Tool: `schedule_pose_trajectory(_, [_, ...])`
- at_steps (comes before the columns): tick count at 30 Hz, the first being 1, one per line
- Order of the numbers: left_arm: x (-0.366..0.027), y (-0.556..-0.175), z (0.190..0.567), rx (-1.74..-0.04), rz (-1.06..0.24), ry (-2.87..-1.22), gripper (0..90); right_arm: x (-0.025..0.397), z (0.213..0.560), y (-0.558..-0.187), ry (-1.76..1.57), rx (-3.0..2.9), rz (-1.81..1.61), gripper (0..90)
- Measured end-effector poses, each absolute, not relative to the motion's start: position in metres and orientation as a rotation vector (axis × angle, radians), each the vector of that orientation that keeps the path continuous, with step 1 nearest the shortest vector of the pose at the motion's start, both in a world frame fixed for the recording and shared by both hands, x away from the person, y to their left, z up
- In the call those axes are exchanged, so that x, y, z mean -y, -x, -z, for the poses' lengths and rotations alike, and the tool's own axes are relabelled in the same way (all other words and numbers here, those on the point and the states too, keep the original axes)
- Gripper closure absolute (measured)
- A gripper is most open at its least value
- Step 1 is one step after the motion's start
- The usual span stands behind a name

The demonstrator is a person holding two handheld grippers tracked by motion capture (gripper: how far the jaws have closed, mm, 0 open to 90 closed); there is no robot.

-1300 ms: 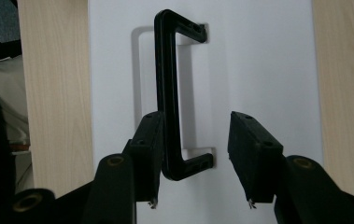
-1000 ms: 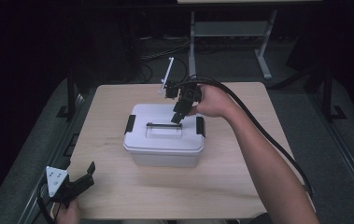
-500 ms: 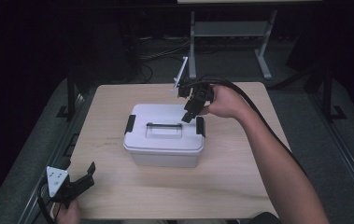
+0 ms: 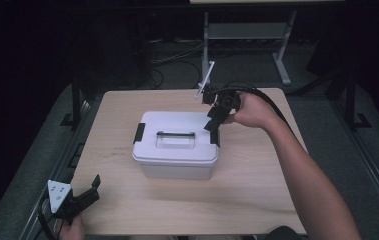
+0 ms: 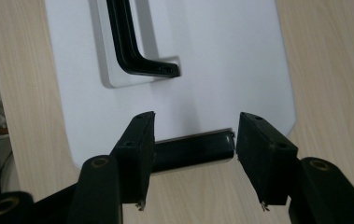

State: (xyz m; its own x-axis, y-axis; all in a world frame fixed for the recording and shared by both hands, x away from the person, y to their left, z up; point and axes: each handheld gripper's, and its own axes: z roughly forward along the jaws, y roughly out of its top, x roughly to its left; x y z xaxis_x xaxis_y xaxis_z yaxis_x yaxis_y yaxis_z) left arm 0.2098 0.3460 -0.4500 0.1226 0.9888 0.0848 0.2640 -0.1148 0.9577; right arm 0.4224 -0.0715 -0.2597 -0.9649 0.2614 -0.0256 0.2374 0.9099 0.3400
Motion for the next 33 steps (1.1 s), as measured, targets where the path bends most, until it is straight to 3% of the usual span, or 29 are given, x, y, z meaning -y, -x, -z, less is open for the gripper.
schedule_pose_trajectory(33, [-0.345,-0.21,0.451,-1.274,-1.063,-1.537,13.6,0.126,0.272,-0.417,-0.541,-2.966,-0.545,42.5])
